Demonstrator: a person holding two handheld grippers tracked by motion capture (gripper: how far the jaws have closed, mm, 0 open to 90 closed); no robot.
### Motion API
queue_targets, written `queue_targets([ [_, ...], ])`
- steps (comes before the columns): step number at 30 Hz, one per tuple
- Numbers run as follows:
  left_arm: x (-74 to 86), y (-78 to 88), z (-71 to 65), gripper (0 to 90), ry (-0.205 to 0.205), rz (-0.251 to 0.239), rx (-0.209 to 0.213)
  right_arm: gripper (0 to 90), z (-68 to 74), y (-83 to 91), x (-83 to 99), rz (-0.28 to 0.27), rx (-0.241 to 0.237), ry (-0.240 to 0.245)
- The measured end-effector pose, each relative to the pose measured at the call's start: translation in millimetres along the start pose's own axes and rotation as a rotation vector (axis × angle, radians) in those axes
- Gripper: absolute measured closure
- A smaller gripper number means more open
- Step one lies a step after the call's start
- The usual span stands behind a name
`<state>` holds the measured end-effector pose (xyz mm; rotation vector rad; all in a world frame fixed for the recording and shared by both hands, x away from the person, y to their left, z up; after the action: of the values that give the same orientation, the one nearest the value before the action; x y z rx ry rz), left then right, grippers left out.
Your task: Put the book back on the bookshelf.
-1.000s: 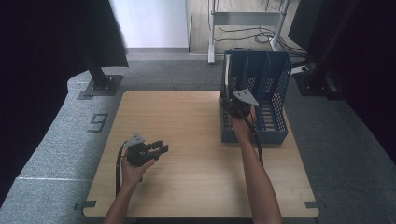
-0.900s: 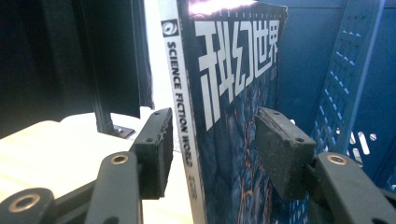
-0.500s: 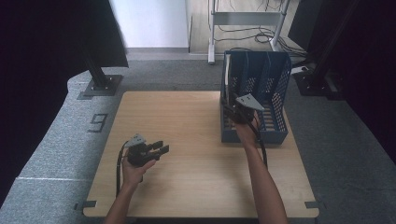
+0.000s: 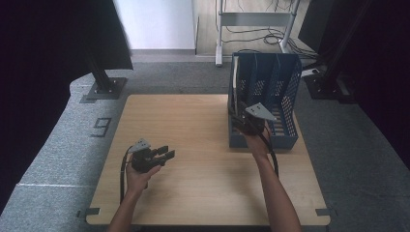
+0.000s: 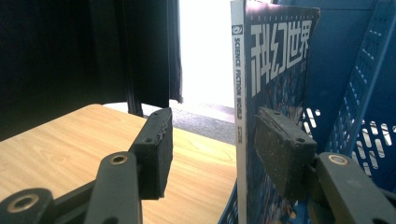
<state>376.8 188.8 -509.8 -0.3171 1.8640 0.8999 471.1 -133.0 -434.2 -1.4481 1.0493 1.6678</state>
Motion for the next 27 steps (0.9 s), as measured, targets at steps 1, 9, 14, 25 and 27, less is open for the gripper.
queue_targets([
  [1,-0.1,0.1,-0.1,56.4,-0.001,0.000,0.001,46.3,0.0,0.0,0.0,0.000,0.000,0.000],
  [9,1.3,-1.3,1.3,56.4,0.001,0.006,-0.001,46.3,5.3,26.8,7.8,0.001,-0.030,-0.004],
  [14,1.7,-2.0,0.4,56.3,-0.002,0.011,-0.001,46.3,9.5,39.2,15.3,0.011,-0.058,0.001],
  [25,2.7,-3.4,0.2,56.1,-0.002,0.016,0.002,46.2,14.8,56.0,41.3,0.049,-0.096,-0.010],
  [27,2.8,-3.4,0.2,56.1,-0.002,0.018,0.003,46.2,15.5,59.9,47.0,0.058,-0.100,-0.017],
])
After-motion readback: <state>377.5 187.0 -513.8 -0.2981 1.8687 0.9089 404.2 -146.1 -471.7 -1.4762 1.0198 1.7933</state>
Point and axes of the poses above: each handheld gripper's, and its own axes: y roughly backward along the jaws, x roughly out of its underside, z roughly to its left, the point moved 5 cm from there along -y, roughly forward along the jaws, and after that the axes turned 3 degrees about -y, right-handed, at the moved point
